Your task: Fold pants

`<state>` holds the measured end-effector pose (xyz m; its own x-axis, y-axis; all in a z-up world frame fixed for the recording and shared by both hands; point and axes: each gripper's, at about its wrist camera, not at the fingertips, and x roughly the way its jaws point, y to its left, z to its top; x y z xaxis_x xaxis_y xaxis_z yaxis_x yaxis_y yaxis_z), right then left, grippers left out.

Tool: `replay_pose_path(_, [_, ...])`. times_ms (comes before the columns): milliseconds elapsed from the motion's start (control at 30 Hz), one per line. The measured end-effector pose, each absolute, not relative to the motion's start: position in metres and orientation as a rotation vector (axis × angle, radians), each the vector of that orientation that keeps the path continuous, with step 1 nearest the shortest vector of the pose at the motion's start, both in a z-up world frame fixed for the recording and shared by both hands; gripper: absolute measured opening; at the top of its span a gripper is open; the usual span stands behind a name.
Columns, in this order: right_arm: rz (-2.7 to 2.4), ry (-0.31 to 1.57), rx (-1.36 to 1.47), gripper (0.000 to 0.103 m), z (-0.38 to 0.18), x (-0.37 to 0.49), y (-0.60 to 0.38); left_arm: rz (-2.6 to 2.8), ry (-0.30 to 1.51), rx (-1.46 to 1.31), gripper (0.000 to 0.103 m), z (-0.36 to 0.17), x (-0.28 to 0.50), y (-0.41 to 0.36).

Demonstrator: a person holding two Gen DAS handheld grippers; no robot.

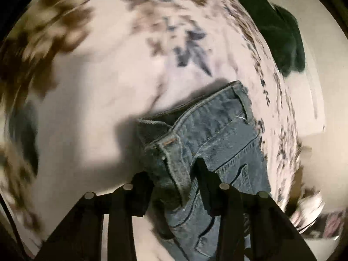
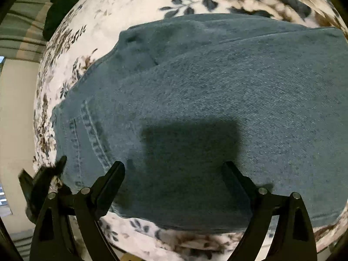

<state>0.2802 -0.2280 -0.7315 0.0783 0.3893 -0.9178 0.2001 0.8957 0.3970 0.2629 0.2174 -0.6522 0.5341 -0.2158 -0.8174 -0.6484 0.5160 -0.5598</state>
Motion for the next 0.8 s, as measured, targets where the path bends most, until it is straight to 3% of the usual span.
replay_pose_path(100, [0.160,1.508,0.468,0.094,-0.737,0.281,-0.225,0.322,0.998,-1.072,0.044,-0.661,0.260,0.222])
replay_pose_path(133, [0.165,1.512,0.457,0.094,-0.737,0.281,-0.224,0.305,0.986,-1.121,0.058,-0.668,0.254,0.232])
replay_pose_path(167, [0.168,1.514,0.451,0.094,-0.737,0.281,-0.225,0.278,0.967,-1.174,0.064,-0.677,0.256,0.238])
replay_pose_path(233, [0.175,1.519,0.449,0.094,-0.737,0.281,-0.225,0.275,0.949,-1.224,0.064,-0.684,0.259,0.249])
replay_pose_path(333, [0.177,1.520,0.480,0.094,-0.733,0.280,-0.232,0.263,0.929,-1.145,0.035,-0.665,0.266,0.241])
replay_pose_path(367, [0.179,1.516,0.501,0.094,-0.731,0.279,-0.237,0.253,0.922,-1.073,0.031,-0.651,0.268,0.234])
replay_pose_path(600, [0.203,1.493,0.606,0.093,-0.730,0.273,-0.258,0.166,0.854,-0.666,0.029,-0.536,0.254,0.159])
replay_pose_path(800, [0.201,1.490,0.690,0.092,-0.725,0.265,-0.285,-0.099,0.858,-0.462,0.026,-0.495,0.262,0.050])
